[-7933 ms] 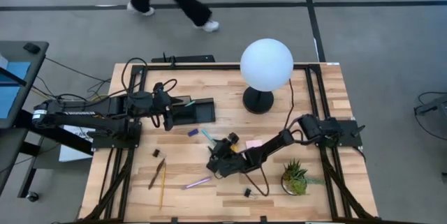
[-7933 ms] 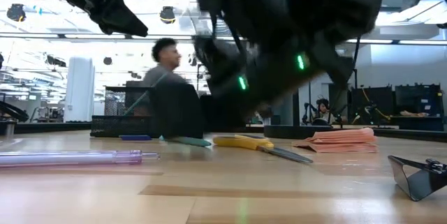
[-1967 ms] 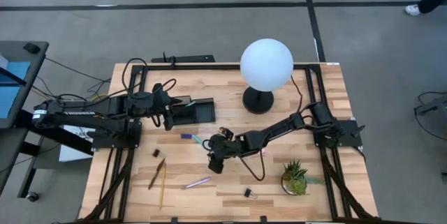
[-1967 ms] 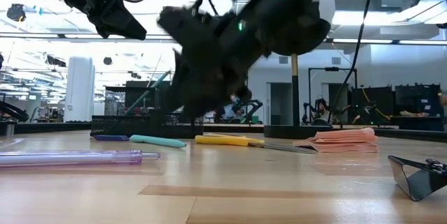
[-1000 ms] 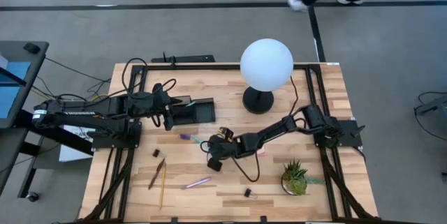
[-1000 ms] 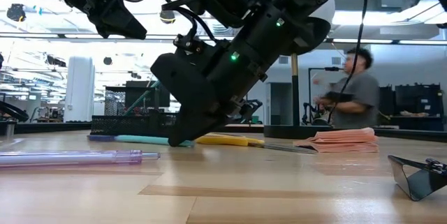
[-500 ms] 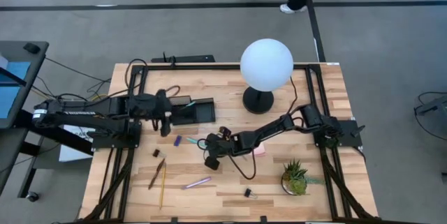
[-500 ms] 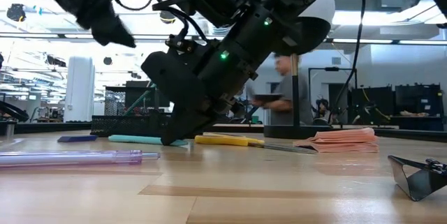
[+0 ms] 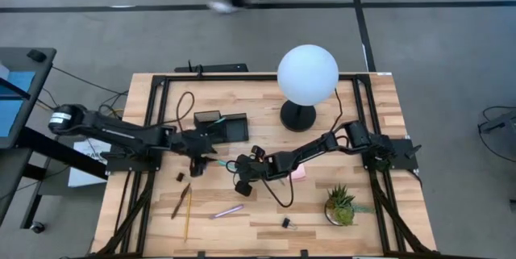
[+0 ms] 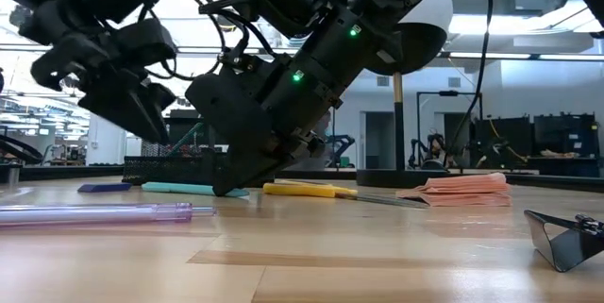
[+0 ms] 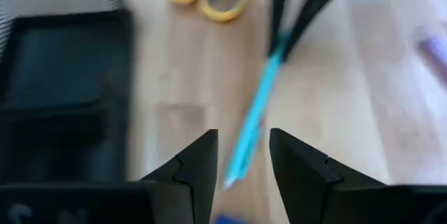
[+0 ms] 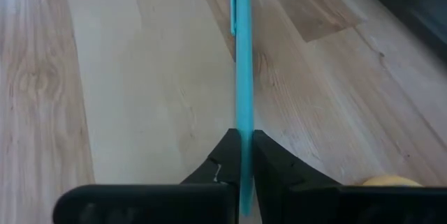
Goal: Pick and place office supplies into organizer
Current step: Put the blue pen into the black desk organizer
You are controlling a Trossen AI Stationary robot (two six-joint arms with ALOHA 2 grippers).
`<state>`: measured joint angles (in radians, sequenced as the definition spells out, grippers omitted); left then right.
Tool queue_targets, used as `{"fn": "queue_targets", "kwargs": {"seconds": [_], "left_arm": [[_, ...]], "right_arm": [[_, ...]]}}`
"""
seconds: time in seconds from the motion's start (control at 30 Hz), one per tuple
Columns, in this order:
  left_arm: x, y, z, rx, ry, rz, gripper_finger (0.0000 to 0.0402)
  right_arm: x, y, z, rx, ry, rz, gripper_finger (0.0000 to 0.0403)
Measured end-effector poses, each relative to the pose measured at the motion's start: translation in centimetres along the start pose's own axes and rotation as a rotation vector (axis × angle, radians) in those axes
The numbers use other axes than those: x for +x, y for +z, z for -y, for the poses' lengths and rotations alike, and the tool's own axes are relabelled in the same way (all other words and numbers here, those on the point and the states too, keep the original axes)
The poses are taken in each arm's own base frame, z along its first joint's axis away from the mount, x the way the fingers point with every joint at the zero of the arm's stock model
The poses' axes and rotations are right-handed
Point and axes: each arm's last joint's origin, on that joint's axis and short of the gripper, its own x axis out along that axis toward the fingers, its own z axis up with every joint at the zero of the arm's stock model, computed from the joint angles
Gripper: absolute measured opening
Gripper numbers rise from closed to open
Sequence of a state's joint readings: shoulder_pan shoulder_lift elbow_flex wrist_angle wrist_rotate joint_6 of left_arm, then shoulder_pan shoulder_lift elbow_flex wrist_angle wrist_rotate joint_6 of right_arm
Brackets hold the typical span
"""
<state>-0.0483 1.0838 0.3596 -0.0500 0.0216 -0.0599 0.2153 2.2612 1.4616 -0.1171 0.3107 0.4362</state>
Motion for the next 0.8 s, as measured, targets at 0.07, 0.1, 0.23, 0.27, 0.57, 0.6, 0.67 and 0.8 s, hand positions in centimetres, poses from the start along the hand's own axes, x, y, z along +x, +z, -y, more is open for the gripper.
{"fn": "queue_targets", "kwargs": {"seconds": [0.07,0.1,0.23,0.27,0.57,0.6,0.67,0.8], "left_arm": [[0.7,-0.4,0.1,0.018,-0.004,-0.041,0.0125],[1.1,-0.6,0.1,0.022,-0.002,-0.067,0.0125],[2.4,-1.7,0.0,0.018,0.004,-0.167,0.0125],[2.7,-1.8,0.0,0.017,0.005,-0.183,0.0125],[3.1,-1.9,-0.1,0.029,0.037,-0.184,0.0125],[3.1,-1.9,-0.1,0.030,0.038,-0.185,0.0125],[3.1,-2.0,-0.1,0.029,0.040,-0.194,0.0125],[3.0,-2.4,-0.1,0.021,0.049,-0.239,0.0125]], "right_arm": [[0.0,0.0,0.0,-0.001,-0.001,-0.002,0.0015],[0.0,0.0,0.0,-0.001,-0.002,-0.002,0.0015],[0.0,0.0,0.0,-0.002,-0.003,-0.004,0.0014],[0.0,0.0,0.0,-0.002,-0.003,-0.004,0.0015],[0.0,-0.1,0.0,-0.003,-0.005,-0.007,0.0015],[0.0,-0.1,0.0,-0.003,-0.005,-0.007,0.0015],[0.0,-0.1,0.0,-0.003,-0.006,-0.007,0.0016],[0.0,-0.1,0.0,-0.003,-0.006,-0.006,0.0016]]}}
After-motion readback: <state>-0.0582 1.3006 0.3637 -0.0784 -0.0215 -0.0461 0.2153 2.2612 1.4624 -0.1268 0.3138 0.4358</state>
